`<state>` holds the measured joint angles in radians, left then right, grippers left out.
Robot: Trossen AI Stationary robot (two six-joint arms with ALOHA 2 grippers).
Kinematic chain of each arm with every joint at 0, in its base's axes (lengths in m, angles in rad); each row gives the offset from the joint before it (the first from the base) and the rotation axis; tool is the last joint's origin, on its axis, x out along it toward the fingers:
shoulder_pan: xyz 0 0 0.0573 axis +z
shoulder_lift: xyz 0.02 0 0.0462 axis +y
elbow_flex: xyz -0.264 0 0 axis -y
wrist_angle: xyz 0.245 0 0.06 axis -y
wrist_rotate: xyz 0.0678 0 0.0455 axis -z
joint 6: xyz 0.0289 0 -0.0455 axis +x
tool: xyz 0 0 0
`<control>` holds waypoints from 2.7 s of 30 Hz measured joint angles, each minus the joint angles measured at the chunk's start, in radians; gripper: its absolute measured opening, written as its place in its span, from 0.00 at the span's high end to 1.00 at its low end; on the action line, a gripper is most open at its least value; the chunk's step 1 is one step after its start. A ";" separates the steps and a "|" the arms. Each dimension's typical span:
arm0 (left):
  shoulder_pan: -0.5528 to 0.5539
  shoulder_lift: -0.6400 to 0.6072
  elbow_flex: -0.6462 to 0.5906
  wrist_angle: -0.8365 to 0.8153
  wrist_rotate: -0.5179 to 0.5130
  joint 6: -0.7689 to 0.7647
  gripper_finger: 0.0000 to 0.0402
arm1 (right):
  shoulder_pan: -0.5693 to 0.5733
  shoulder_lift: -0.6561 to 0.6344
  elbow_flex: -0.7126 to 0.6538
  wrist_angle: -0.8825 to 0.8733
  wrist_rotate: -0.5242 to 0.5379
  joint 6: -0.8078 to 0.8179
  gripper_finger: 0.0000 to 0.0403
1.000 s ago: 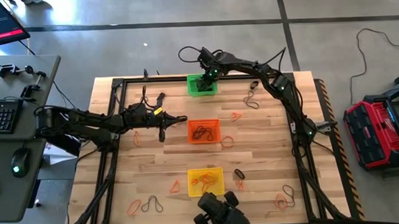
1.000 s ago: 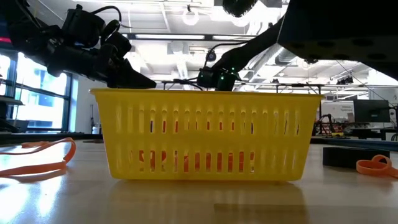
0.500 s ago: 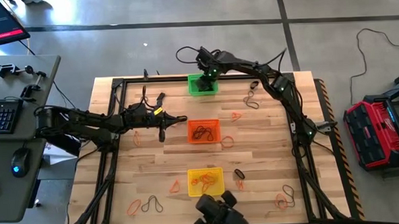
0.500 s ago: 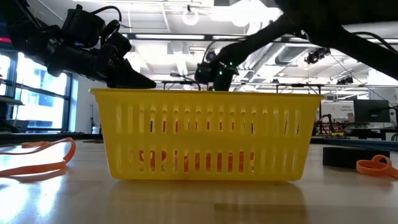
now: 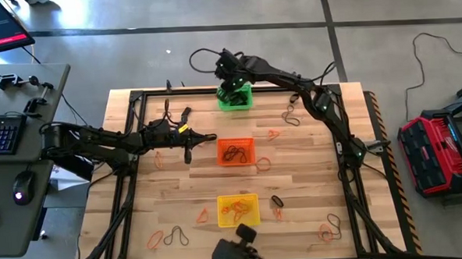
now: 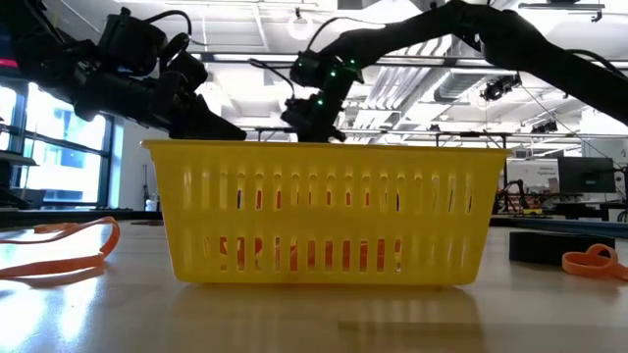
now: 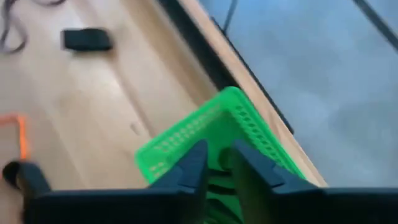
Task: Sort rubber bands into baskets
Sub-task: Put the orange rubber band into the yellow bin
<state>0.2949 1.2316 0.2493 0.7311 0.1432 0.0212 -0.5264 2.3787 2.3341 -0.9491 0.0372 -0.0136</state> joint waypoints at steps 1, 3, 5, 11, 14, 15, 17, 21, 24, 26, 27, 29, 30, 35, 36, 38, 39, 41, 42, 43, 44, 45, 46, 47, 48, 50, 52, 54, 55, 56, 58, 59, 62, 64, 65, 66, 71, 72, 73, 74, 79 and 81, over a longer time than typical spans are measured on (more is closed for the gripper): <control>0.000 0.000 0.000 0.000 0.000 0.000 1.00 | 0.006 0.000 -0.006 0.015 -0.016 -0.022 0.93; 0.000 0.000 0.000 -0.003 0.000 -0.002 1.00 | 0.015 0.000 -0.012 0.035 -0.077 -0.049 0.98; 0.000 0.000 0.000 -0.011 0.000 0.000 1.00 | 0.028 0.000 -0.019 0.076 -0.120 -0.067 0.98; 0.000 -0.008 0.000 -0.054 0.000 0.008 1.00 | 0.069 -0.014 -0.021 0.144 -0.119 -0.097 0.99; 0.000 -0.018 0.000 -0.063 0.000 0.013 1.00 | 0.085 -0.019 -0.021 0.169 -0.120 -0.107 1.00; -0.002 -0.020 0.000 -0.065 0.000 0.017 1.00 | 0.088 -0.019 -0.021 0.172 -0.120 -0.111 1.00; -0.002 -0.024 0.000 -0.066 0.000 0.024 1.00 | 0.096 -0.019 -0.025 0.186 -0.120 -0.116 1.00; -0.003 -0.045 0.001 -0.095 0.000 0.024 1.00 | 0.113 -0.029 -0.087 0.273 -0.120 -0.118 1.00; -0.004 -0.066 0.001 -0.123 0.000 0.024 1.00 | 0.125 -0.036 -0.148 0.352 -0.119 -0.097 1.00; -0.008 -0.079 0.001 -0.129 0.001 0.025 1.00 | 0.137 -0.047 -0.202 0.402 -0.117 -0.092 1.00; -0.010 -0.090 0.001 -0.142 0.001 0.027 1.00 | 0.145 -0.052 -0.231 0.434 -0.111 -0.092 1.00; -0.017 -0.104 0.001 -0.144 0.003 0.028 1.00 | 0.157 -0.072 -0.299 0.489 -0.086 -0.085 1.00; -0.019 -0.114 0.001 -0.156 0.004 0.028 1.00 | 0.163 -0.086 -0.338 0.521 -0.076 -0.075 1.00; -0.038 -0.153 0.001 -0.218 0.010 0.028 1.00 | 0.175 -0.219 -0.582 0.711 -0.069 -0.030 1.00; -0.043 -0.158 0.001 -0.225 0.011 0.028 1.00 | 0.177 -0.254 -0.642 0.757 -0.067 -0.018 1.00; -0.052 -0.168 0.001 -0.255 0.012 0.028 1.00 | 0.181 -0.318 -0.766 0.852 -0.064 -0.008 1.00; -0.056 -0.171 0.001 -0.264 0.012 0.027 1.00 | 0.187 -0.352 -0.829 0.899 -0.061 0.001 1.00; -0.069 -0.173 0.001 -0.287 0.011 0.020 1.00 | 0.207 -0.415 -0.952 0.992 -0.050 0.021 1.00; -0.075 -0.172 0.001 -0.298 0.012 0.015 1.00 | 0.221 -0.446 -1.012 1.030 -0.034 0.034 1.00; -0.084 -0.173 0.001 -0.312 0.011 0.007 1.00 | 0.233 -0.475 -1.067 1.069 -0.013 0.039 1.00; -0.094 -0.172 0.001 -0.322 0.009 0.000 1.00 | 0.249 -0.503 -1.119 1.098 0.009 0.041 1.00; -0.108 -0.172 0.001 -0.334 0.006 -0.007 1.00 | 0.267 -0.527 -1.169 1.126 0.035 0.041 1.00; -0.125 -0.172 0.001 -0.345 0.002 -0.010 1.00 | 0.285 -0.550 -1.215 1.146 0.063 0.040 1.00; -0.143 -0.172 0.001 -0.358 -0.003 -0.013 1.00 | 0.303 -0.566 -1.256 1.163 0.091 0.040 1.00; -0.166 -0.172 0.001 -0.372 -0.015 -0.021 1.00 | 0.322 -0.581 -1.290 1.182 0.117 0.041 1.00; -0.211 -0.172 0.001 -0.385 -0.051 -0.047 1.00 | 0.360 -0.607 -1.351 1.212 0.165 0.056 1.00; -0.260 -0.172 0.001 -0.398 -0.088 -0.076 1.00 | 0.396 -0.624 -1.394 1.242 0.202 0.085 1.00; -0.317 -0.172 0.001 -0.408 -0.119 -0.114 1.00 | 0.430 -0.635 -1.431 1.265 0.239 0.107 1.00; -0.346 -0.172 0.001 -0.412 -0.133 -0.133 1.00 | 0.446 -0.636 -1.443 1.279 0.259 0.114 1.00; -0.376 -0.172 0.001 -0.414 -0.151 -0.156 1.00 | 0.460 -0.636 -1.451 1.292 0.277 0.120 1.00; -0.440 -0.172 0.001 -0.418 -0.198 -0.206 1.00 | 0.490 -0.636 -1.454 1.291 0.310 0.129 1.00; -0.472 -0.172 0.001 -0.420 -0.225 -0.226 1.00 | 0.503 -0.636 -1.454 1.292 0.322 0.129 1.00; -0.567 -0.172 0.001 -0.422 -0.286 -0.265 1.00 | 0.536 -0.636 -1.454 1.302 0.349 0.129 1.00; -0.622 -0.172 0.001 -0.422 -0.319 -0.303 1.00 | 0.554 -0.636 -1.454 1.315 0.356 0.129 1.00; -0.649 -0.172 0.001 -0.424 -0.338 -0.325 1.00 | 0.560 -0.636 -1.454 1.320 0.357 0.130 1.00; -0.675 -0.172 0.001 -0.427 -0.360 -0.347 1.00 | 0.566 -0.636 -1.454 1.319 0.357 0.131 1.00; -0.785 -0.152 0.020 -0.467 -0.470 -0.476 0.96 | 0.582 -0.636 -1.454 1.313 0.357 0.139 1.00; -0.801 -0.143 0.036 -0.489 -0.487 -0.503 0.94 | 0.582 -0.636 -1.454 1.313 0.357 0.138 1.00; -0.815 -0.132 0.053 -0.507 -0.497 -0.523 0.92 | 0.582 -0.636 -1.454 1.313 0.357 0.138 1.00; -0.827 -0.117 0.069 -0.523 -0.505 -0.538 0.90 | 0.582 -0.636 -1.454 1.312 0.357 0.137 1.00; -0.867 -0.009 0.147 -0.534 -0.524 -0.567 0.80 | 0.582 -0.636 -1.454 1.306 0.359 0.140 1.00; -0.873 0.044 0.176 -0.539 -0.525 -0.571 0.77 | 0.584 -0.636 -1.454 1.305 0.359 0.141 1.00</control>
<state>-0.5784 1.2759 0.4257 0.1921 -0.3822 -0.5495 0.0576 1.7428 0.8799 0.3558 0.3965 0.1269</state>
